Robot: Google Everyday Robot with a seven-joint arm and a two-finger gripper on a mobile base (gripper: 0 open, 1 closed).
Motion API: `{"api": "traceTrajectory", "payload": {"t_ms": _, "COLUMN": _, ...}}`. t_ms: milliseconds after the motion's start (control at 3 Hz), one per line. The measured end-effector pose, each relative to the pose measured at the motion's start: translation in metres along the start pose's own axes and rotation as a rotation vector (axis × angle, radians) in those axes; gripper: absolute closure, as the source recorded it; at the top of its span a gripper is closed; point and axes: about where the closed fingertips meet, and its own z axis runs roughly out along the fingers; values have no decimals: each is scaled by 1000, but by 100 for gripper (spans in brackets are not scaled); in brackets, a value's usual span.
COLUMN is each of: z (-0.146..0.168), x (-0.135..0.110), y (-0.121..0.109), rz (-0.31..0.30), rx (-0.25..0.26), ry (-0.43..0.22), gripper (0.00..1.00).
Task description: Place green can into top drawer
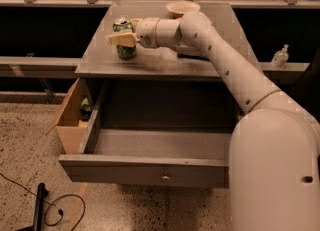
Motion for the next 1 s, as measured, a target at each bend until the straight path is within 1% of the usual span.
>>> {"api": "traceTrajectory", "payload": {"t_ms": 333, "z": 3, "x": -7, "y": 1, "rz": -31, "rx": -29, "ry": -11, "gripper": 65}}
{"api": "traceTrajectory", "payload": {"t_ms": 667, "z": -18, "x": -15, "y": 18, "rz": -60, "rx": -95, "ry": -66, "gripper": 89}}
{"api": "traceTrajectory", "payload": {"t_ms": 1000, "z": -56, "x": -23, "y": 48, "rz": -64, "rx": -149, "ry": -145, "gripper": 100}}
